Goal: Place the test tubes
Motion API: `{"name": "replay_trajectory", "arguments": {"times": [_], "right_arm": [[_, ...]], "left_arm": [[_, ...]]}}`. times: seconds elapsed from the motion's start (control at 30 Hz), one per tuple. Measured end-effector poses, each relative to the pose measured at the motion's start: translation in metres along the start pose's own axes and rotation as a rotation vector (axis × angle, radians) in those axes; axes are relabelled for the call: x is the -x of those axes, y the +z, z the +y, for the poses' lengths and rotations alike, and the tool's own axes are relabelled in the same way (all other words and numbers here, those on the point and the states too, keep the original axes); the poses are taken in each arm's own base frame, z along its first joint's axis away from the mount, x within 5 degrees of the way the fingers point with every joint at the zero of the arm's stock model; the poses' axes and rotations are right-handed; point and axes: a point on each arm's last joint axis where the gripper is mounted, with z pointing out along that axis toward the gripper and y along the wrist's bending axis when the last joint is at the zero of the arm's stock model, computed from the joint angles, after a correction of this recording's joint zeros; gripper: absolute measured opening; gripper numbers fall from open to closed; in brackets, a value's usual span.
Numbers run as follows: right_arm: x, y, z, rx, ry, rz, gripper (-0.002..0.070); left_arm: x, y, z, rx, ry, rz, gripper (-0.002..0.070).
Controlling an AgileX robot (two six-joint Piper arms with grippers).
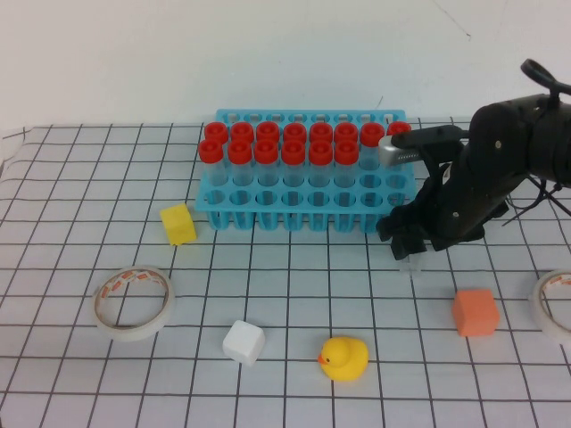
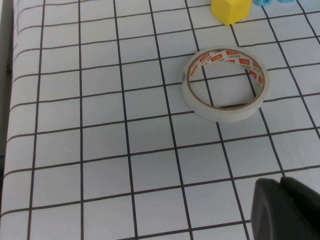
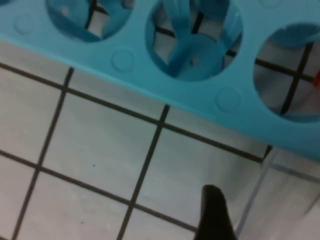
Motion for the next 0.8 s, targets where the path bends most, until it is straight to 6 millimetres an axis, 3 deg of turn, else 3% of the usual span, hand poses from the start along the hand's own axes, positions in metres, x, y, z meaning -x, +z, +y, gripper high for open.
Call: {"name": "replay_trajectory", "arguments": {"times": [0.3, 0.57, 0.8], "right_arm": [[-0.003, 0.005, -0.002, -0.028, -0.056, 0.032, 0.0427], [-0.004, 0.004, -0.006, -0.068, -0.098, 0.055, 0.0235], [0.002, -0.008, -0.008, -0.107, -0.127, 0.090, 0.0236]], "left_arm": [[0.000, 0.000, 0.000, 0.000, 0.000, 0.000, -0.0001], [0.000, 0.000, 0.000, 0.000, 0.000, -0.002, -0.0001], [0.000, 0.000, 0.000, 0.000, 0.000, -0.002, -0.0001]]}}
